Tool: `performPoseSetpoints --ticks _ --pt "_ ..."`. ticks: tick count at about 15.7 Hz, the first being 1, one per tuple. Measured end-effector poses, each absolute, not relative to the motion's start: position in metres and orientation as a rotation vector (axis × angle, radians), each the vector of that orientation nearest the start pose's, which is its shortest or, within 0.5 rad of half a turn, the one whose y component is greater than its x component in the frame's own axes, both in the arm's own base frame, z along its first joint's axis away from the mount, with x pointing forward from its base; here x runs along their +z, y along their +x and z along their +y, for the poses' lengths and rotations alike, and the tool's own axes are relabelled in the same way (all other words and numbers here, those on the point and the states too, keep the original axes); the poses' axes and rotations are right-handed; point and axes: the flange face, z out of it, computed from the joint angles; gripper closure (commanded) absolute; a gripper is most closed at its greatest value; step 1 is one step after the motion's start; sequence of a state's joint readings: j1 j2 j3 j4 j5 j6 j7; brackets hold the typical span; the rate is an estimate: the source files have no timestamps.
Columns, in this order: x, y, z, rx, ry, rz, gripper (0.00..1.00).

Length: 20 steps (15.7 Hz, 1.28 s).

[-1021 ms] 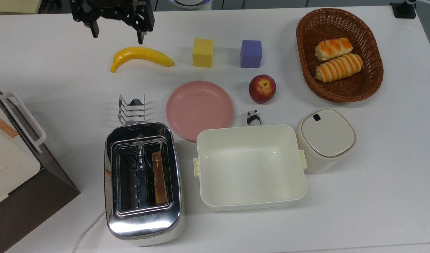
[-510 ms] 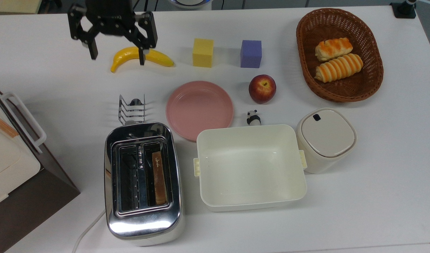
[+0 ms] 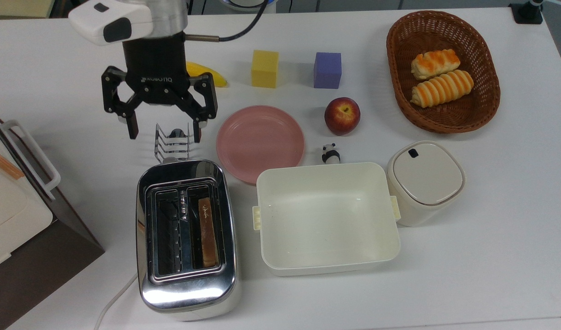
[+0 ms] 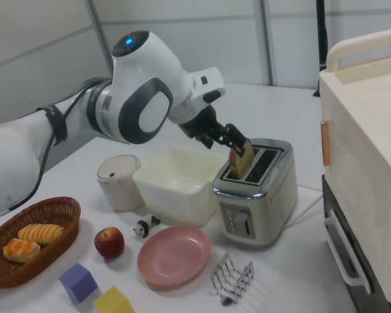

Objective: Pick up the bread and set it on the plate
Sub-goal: 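Position the open gripper above the bread slice in the toaster slot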

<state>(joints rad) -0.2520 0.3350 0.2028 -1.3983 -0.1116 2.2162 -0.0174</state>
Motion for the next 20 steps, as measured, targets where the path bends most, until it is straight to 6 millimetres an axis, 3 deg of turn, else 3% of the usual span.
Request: performPoseSetpoints --ticks 5,12,20 --pt "0.578 0.706 -0.05 -0.907 -3.091 -0.033 0.0" --pt "0.541 0.726 -0.038 -0.945 -3.109 -0.118 0.02" --pt "0.531 0.733 -0.035 -1.003 -3.089 -0.135 0.03"
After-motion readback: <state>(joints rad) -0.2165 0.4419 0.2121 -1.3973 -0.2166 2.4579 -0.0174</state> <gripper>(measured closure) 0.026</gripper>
